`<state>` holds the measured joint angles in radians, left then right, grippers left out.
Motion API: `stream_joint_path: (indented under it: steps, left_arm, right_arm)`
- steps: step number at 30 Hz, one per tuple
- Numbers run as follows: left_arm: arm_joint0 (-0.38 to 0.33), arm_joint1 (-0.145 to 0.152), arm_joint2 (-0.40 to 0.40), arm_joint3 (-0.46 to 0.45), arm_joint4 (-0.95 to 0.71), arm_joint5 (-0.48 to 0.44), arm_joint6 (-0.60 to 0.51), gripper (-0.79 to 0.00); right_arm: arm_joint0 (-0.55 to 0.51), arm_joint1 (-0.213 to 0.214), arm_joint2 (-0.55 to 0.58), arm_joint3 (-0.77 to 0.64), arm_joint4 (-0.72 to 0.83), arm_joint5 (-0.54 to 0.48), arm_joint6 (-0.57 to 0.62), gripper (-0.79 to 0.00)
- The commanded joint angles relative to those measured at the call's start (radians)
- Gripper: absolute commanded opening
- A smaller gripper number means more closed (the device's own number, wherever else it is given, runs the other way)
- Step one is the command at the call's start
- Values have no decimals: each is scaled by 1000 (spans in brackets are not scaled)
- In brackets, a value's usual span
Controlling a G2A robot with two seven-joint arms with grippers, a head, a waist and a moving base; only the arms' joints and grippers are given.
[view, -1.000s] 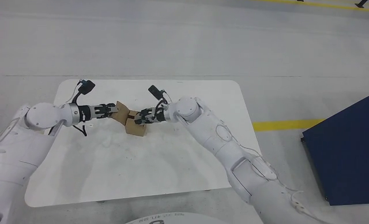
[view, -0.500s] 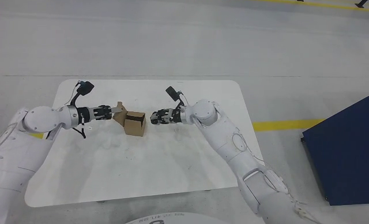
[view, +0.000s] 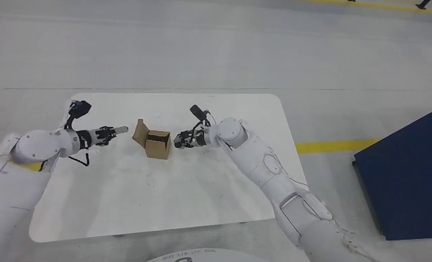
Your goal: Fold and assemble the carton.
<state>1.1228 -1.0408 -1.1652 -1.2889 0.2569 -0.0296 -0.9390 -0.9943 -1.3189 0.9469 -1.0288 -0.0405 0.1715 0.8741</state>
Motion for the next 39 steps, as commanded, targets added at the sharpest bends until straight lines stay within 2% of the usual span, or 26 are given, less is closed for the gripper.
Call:
stream_joint_path:
  steps: [1,5,10,17,24,32,38,39]
  left_arm:
    - [-17,-7,35,-3,22,14,0,-471]
    - [-52,-21,84,-1,33,12,5,-413]
    - [-84,-33,137,-8,73,20,-1,-385]
    - [-115,-47,191,-4,117,44,-12,-434]
    - [-129,-56,227,-27,177,89,-3,-610]
    - [-135,-67,270,-50,248,159,0,-616]
    - [-151,-78,289,-37,258,173,-2,-603]
    - [-152,-78,288,-35,256,173,-1,-600]
  right_arm:
    - [11,-5,-10,17,5,1,-6,-785]
    - [36,-16,-30,54,14,13,-15,-785]
    - [69,-33,-61,101,23,22,-19,-785]
    - [94,-51,-95,135,23,13,-25,-785]
    - [102,-65,-126,144,9,19,-40,-785]
    - [105,-76,-146,152,-3,22,-53,-785]
    - [105,-79,-143,156,3,10,-58,-785]
    - [104,-79,-139,157,11,4,-56,-690]
